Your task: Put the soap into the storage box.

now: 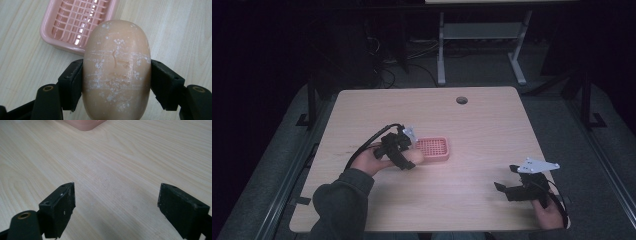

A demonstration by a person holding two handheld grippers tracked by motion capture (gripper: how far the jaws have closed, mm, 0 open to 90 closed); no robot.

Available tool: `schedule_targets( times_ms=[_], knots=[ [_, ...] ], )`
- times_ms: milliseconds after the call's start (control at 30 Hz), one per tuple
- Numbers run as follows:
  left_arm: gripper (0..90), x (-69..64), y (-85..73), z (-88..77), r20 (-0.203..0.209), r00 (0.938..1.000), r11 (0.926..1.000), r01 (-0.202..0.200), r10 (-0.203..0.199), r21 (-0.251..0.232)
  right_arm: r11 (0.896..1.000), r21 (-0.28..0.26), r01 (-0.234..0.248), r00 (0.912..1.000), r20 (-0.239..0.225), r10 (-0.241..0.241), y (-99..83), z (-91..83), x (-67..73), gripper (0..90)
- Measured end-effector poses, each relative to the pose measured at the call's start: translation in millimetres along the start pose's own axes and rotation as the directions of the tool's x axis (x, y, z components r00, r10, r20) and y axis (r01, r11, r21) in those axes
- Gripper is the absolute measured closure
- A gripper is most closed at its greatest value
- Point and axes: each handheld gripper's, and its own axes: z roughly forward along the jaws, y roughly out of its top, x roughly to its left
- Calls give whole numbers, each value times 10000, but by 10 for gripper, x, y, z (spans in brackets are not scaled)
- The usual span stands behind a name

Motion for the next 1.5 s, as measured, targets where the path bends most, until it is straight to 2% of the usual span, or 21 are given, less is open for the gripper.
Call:
schedule_targets(
  times_ms=[533, 700, 967, 1100, 1500],
  knots=[
    [320, 74, 55, 53, 69, 9999, 9999, 127, -127, -66, 10000, 10, -41, 10000, -11, 41, -7, 1, -10, 141],
    [320, 89, 98, 55, 50, 10000, 9999, -29, 29, 150, 10000, 8, -44, 10000, -4, 44, -9, 3, -15, 141],
    [320, 114, 161, 47, 51, 10000, 10000, -18, 18, 41, 10000, 7, -64, 10000, -27, 64, -14, 2, -22, 141],
    [320, 130, 175, 62, 37, 10000, 9999, 9, -9, 140, 10000, 7, -82, 10000, -34, 82, -15, 1, -25, 141],
    [320, 145, 299, 56, 35, 9998, 9997, -196, 196, 130, 10000, 25, -70, 10000, -43, 71, -14, 2, -25, 141]
  ],
)
